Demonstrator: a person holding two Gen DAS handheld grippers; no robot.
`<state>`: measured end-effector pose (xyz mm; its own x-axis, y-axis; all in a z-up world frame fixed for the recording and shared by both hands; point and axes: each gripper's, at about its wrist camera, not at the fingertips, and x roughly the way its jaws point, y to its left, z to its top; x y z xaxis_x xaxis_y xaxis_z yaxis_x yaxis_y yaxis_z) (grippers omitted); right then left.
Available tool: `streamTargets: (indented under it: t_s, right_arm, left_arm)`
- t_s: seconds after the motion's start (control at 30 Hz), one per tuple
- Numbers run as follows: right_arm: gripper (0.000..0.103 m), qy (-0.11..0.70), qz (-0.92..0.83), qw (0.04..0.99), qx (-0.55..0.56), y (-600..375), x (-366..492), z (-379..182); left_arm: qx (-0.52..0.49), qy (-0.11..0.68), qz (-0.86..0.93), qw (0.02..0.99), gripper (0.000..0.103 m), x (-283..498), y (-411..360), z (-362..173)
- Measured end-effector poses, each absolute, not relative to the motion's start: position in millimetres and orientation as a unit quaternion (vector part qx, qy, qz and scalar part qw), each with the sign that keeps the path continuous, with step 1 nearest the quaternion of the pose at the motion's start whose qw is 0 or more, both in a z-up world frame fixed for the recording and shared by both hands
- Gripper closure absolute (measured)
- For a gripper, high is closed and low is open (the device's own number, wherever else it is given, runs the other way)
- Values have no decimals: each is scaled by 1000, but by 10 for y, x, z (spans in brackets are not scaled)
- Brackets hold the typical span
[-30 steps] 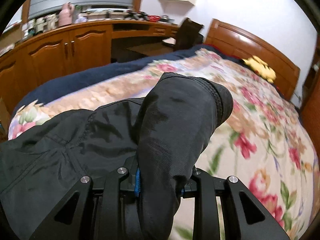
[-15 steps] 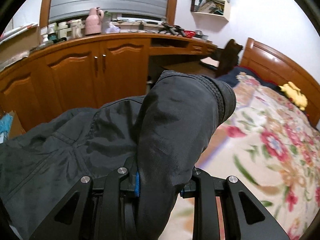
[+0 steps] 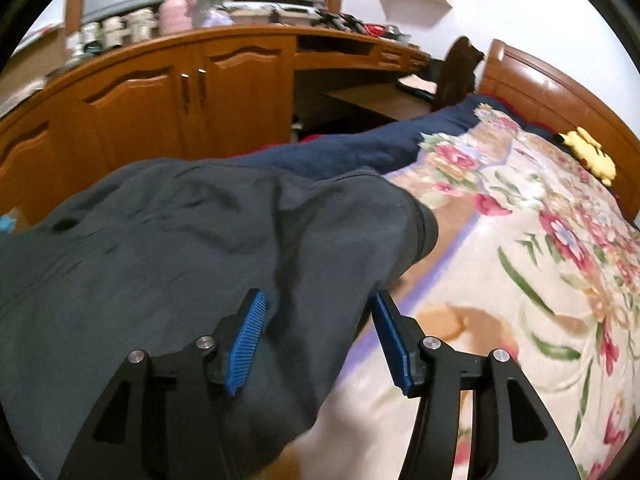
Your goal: Fold large clothes
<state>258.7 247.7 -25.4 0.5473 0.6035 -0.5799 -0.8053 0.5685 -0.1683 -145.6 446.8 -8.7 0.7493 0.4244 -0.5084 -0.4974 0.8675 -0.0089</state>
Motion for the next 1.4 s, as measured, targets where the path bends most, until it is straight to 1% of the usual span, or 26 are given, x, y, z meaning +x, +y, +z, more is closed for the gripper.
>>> streamTargets:
  t_s: [0.03, 0.1, 0.27, 0.47, 0.53, 0.6, 0.8, 0.97, 1.4]
  right_arm:
    - [46, 229, 424, 851, -209, 2432, 2462, -236]
    - [46, 221, 448, 843, -200, 2284, 2319, -208]
    - [46, 221, 498, 813, -206, 2170, 1874, -205]
    - [46, 225, 542, 782, -211, 2086, 1696, -300]
    - [46, 232, 533, 783, -223, 2124, 1672, -440]
    - [46, 235, 528, 784, -226, 2140, 1723, -501]
    - [46, 237, 516, 793, -220, 2076, 1680, -413]
    - [46, 228, 511, 802, -212, 1908, 1450, -314]
    - [45, 192, 493, 829, -180, 1014, 1215, -159]
  left_arm:
    - [-73, 252, 248, 933, 40, -1474, 4483, -64]
    - [-77, 243, 247, 935, 20, -1560, 4449, -18]
    - [-71, 237, 253, 935, 19, -1681, 4381, 113]
    - [-65, 234, 244, 939, 19, -1739, 4211, 281]
    - [-61, 233, 237, 941, 14, -1743, 4148, 336]
    - [-61, 230, 235, 943, 12, -1745, 4101, 389]
    - [-54, 228, 231, 944, 11, -1720, 3936, 513]
    - [-42, 229, 241, 942, 11, -1673, 3778, 543]
    - [-24, 234, 199, 951, 11, -1287, 3084, 580]
